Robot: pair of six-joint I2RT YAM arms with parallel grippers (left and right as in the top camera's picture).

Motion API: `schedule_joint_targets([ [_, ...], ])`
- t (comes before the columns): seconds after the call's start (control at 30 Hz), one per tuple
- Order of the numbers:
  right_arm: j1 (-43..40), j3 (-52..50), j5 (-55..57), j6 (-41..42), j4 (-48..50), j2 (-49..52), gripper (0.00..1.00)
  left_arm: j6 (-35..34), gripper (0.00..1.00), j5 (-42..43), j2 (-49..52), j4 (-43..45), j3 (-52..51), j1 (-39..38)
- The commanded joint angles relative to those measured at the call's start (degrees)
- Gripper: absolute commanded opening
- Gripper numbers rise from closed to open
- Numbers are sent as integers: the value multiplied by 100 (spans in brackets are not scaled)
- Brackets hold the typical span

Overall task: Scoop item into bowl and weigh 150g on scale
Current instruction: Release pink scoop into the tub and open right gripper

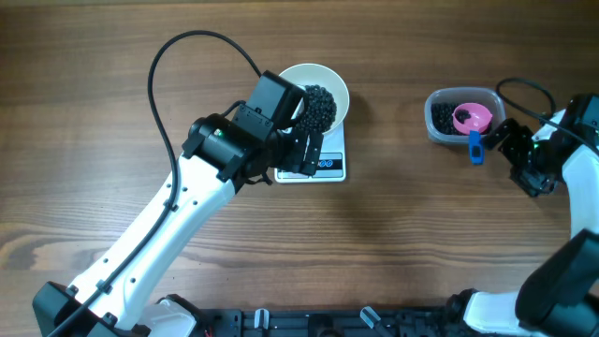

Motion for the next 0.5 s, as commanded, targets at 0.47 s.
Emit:
schedule_joint_targets([
  [0.47,20,114,-398,-2011,-977,-3366,100,72,100,-55,-79,-2,90,-20],
])
